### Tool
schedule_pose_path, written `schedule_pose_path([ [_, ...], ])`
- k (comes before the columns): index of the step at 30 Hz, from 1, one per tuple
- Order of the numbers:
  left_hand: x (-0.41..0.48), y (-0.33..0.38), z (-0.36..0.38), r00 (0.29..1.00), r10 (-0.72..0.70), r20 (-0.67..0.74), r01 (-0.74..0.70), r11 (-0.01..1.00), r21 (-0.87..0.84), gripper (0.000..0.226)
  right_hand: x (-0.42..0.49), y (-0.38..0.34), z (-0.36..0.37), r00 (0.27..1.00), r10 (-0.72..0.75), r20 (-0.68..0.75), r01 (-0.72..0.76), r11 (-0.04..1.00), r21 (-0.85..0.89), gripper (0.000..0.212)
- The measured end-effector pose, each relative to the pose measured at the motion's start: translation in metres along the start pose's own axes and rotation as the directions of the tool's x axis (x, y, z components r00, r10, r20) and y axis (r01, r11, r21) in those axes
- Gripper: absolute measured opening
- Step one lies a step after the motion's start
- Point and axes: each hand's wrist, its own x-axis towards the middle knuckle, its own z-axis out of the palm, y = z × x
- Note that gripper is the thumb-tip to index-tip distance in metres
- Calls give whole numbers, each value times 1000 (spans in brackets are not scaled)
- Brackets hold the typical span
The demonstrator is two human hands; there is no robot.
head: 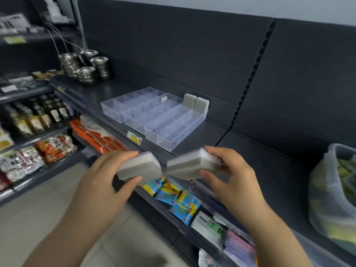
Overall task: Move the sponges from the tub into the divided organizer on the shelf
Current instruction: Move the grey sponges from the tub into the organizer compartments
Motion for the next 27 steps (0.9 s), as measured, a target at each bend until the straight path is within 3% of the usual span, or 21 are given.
schedule_pose_path([
  [10,107,-74,32,991,-3,136,10,999,-46,54,90,61,49,978,180,-103,-180,984,15,55],
  [17,226,-115,53,979,103,177,-107,994,8,51,194,93,78,954,239,-182,-233,971,54,51],
  [27,302,-169,84,969,118,219,-94,989,-118,54,263,111,117,926,292,-241,-294,955,27,52],
])
